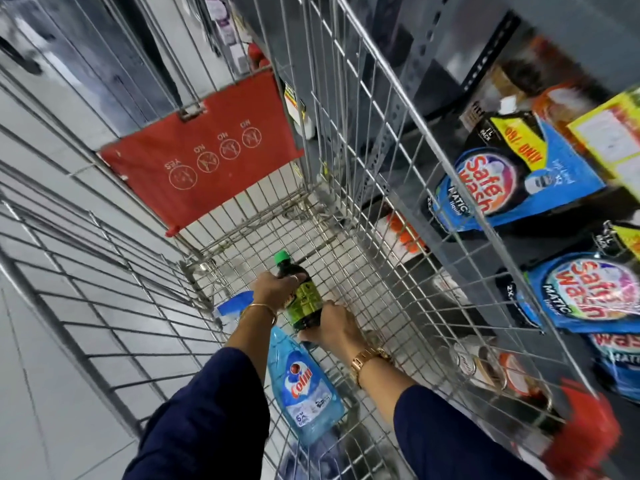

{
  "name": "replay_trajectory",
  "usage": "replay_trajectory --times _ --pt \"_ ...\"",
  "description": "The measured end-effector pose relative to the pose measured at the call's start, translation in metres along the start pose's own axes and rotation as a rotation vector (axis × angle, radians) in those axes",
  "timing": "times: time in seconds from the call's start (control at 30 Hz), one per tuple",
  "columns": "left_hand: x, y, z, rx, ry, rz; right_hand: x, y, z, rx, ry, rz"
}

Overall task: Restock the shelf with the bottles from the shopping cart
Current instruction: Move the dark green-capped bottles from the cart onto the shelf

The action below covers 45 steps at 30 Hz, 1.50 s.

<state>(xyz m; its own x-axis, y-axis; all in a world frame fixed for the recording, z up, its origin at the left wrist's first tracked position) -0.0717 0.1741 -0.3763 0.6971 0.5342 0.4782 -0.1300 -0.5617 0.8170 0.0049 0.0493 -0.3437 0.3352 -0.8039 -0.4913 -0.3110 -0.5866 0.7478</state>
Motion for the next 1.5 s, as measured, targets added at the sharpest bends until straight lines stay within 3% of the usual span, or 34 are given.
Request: replay_trajectory --times 0.27,0.4,0.57,0.9,1.0,1.2,1.5 --pt "0.017 0.032 -0.006 0.009 0.062 0.079 -0.003 0.017 -0.023 0.041 0.015 -0.045" --pt "0.047 0.067 -0.010 -0.002 0.103 0.174 -0.010 0.042 -0.047 0.137 -0.035 -0.071" --pt "0.101 0.140 -0.022 0.015 0.098 0.398 -0.024 0.092 -0.089 0.255 -0.153 -0.125" --pt "0.216 0.307 -0.021 0.127 -0.128 0.877 -0.060 0.218 -0.198 0.649 -0.059 -0.391" --pt "0.249 0.356 -0.006 0.138 -0.142 0.982 -0.059 0.255 -0.238 0.787 -0.096 -0.477" --pt "0.303 0.433 0.048 0.113 -0.228 1.136 -0.029 0.302 -0.304 1.010 -0.187 -0.424" --pt "0.328 0.459 0.159 -0.003 -0.288 1.261 0.048 0.317 -0.351 1.104 -0.324 -0.267"
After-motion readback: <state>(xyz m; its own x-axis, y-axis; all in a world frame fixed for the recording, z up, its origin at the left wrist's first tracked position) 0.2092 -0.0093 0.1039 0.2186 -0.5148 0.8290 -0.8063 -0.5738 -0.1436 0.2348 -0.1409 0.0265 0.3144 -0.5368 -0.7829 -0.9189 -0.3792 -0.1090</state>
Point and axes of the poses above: each hand's wrist, its own y-axis away from the middle knuckle, its own z-axis out of the palm, x = y × z, the point moved 6 cm from there along -y, towards the middle knuckle, and after that the axes turned 5 degrees about -x, right-handed, at the moved point
